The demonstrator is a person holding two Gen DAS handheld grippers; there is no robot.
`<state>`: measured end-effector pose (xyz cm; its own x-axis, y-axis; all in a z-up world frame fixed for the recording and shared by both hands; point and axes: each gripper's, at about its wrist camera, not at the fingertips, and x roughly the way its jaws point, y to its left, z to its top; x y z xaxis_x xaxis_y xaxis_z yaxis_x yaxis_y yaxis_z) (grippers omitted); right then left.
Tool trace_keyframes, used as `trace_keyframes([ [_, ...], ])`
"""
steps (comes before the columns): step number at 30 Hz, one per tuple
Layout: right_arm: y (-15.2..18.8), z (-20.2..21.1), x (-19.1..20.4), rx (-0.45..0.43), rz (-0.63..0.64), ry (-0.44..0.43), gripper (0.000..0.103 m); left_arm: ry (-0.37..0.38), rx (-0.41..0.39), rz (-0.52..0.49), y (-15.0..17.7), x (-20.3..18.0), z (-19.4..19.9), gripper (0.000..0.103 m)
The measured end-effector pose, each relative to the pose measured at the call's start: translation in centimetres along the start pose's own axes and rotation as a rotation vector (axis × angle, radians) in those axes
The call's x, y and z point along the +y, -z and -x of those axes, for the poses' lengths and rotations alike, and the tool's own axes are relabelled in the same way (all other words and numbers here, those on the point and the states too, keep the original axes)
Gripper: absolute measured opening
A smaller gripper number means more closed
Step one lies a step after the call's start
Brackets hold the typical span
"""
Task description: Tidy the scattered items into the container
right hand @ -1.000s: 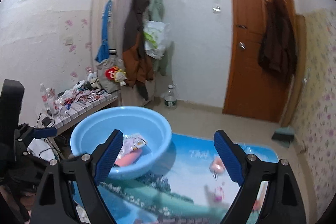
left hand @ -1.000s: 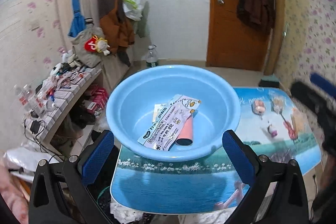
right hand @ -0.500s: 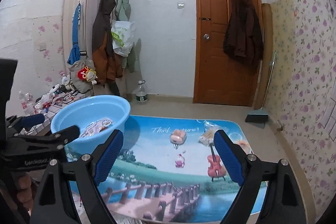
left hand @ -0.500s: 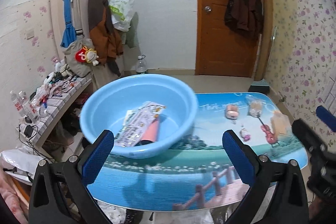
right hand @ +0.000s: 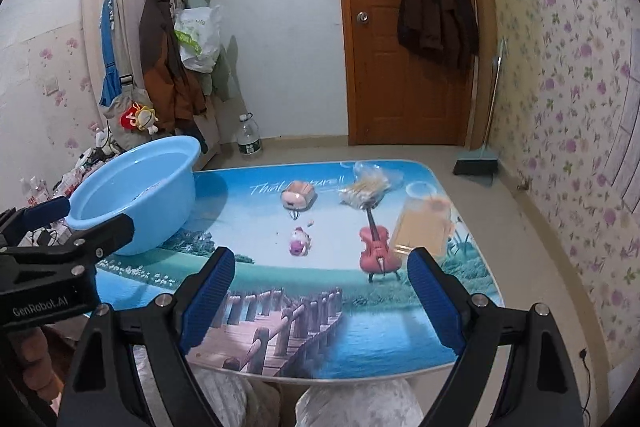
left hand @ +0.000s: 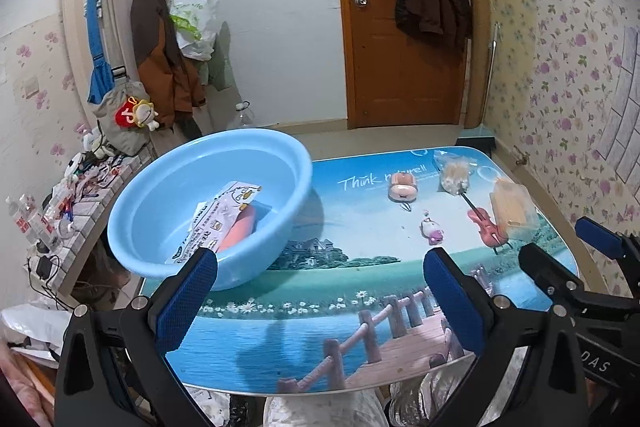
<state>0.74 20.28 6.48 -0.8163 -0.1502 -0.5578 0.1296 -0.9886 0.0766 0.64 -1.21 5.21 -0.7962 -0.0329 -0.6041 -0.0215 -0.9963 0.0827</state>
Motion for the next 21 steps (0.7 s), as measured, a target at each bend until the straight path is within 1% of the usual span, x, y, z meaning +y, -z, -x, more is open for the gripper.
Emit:
trace_keyframes([
  [3, 0.1, -0.5, 0.2, 0.008, 0.010, -0.003, 0.089, 0.004, 0.004, -0.008, 0.2, -0.3, -0.2, 0.103],
  [8, 0.3, -1.6, -0.3, 0.044, -0.009, -0.031, 0.089, 0.006, 0.012, -0.006, 0.5, -0.2, -0.4, 0.103],
  [13, 0.4, -1.5, -0.8, 0.040, -0.019, -0.011, 0.089, 0.003, 0.010, -0.005, 0.4, 0.1, -0.4, 0.103],
  [21, 0.7, -1.8, -1.6, 0.057, -0.039, 0.014, 0.089, 0.004, 0.028, -0.011, 0.7, 0.0, -1.0, 0.103],
])
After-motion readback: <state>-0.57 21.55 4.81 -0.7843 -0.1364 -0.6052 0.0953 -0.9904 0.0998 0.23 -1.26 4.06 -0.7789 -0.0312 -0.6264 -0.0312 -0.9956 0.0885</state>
